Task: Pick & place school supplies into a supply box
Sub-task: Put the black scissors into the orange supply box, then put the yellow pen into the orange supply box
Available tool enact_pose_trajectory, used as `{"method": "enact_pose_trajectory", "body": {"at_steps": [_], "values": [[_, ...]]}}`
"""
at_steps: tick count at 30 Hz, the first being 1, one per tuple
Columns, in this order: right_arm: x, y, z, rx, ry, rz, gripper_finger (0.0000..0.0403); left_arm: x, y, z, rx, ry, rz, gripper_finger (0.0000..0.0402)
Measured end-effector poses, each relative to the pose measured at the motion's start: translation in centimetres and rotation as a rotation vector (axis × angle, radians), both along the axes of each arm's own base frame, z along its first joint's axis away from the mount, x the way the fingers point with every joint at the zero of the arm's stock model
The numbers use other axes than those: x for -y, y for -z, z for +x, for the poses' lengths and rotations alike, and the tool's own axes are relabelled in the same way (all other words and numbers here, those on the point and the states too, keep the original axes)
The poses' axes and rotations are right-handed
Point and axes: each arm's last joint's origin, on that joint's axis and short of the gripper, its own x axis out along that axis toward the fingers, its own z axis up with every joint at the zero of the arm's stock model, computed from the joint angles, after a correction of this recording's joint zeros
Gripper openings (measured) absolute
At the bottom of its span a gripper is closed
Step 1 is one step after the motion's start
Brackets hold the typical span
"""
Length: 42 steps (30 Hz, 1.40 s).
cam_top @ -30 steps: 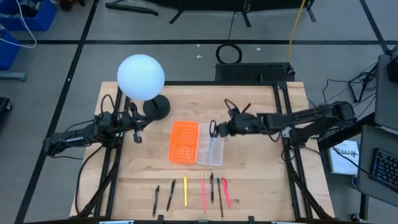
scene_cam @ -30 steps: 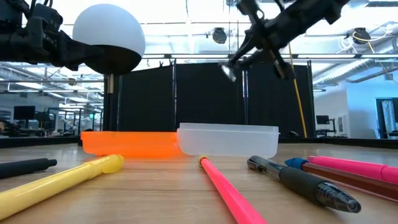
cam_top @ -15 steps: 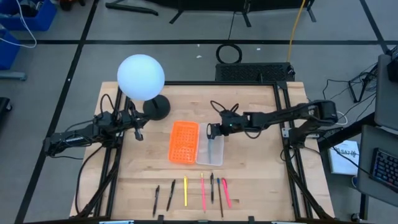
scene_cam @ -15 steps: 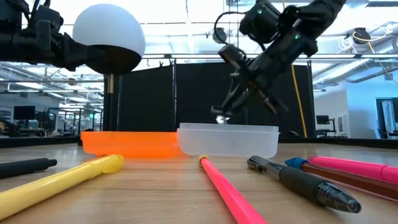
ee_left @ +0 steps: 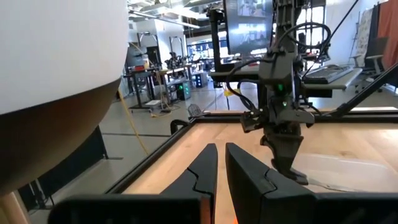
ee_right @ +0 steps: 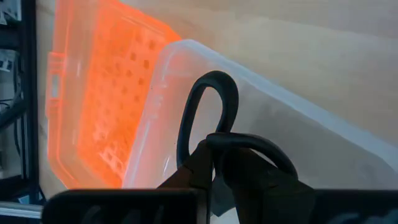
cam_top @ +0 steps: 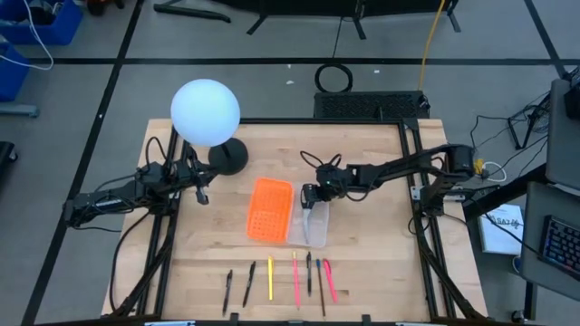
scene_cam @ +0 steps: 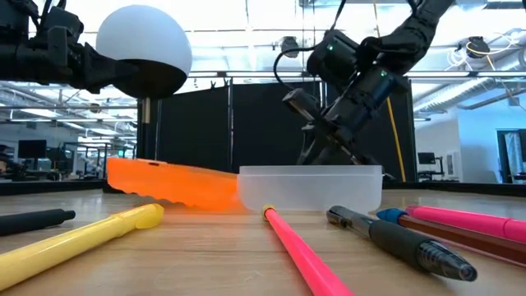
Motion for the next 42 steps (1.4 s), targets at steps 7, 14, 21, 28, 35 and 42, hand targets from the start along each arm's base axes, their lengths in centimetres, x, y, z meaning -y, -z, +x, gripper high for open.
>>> {"method": "enact_pose_trajectory", "body": {"at_steps": [7,14,21,28,35,42], "values": [[0.1,-0.2,-0.1,0.004,-0.008,-0.014,0.0113,0.0,0.0,0.0,-0.005,0.0,-0.001,0.0042],[0.1,-0.4,-0.1,0.008,-0.001,-0.01,0.0171,0.0,0.1,0.0,-0.009,0.0,-0.007,0.0042],[0.2,-1.8,-0.3,0.054,-0.005,-0.048,0.0167,0.0,0.1,0.0,-0.007,0.001,-0.018,0.0042],[0.0,-6.2,-1.4,0.201,-0.103,-0.18,0.0154,0.0,0.1,0.0,-0.007,0.001,-0.014,0.0042],[-2.0,-13.5,-5.4,0.371,-0.326,-0.687,0.0109,0.0,-0.1,0.0,-0.002,-0.006,0.053,0.0042],[-5.6,-16.7,-8.1,0.396,-0.496,-1.148,0.0008,0.0,-0.1,0.0,-0.01,-0.015,0.053,0.0042]]}}
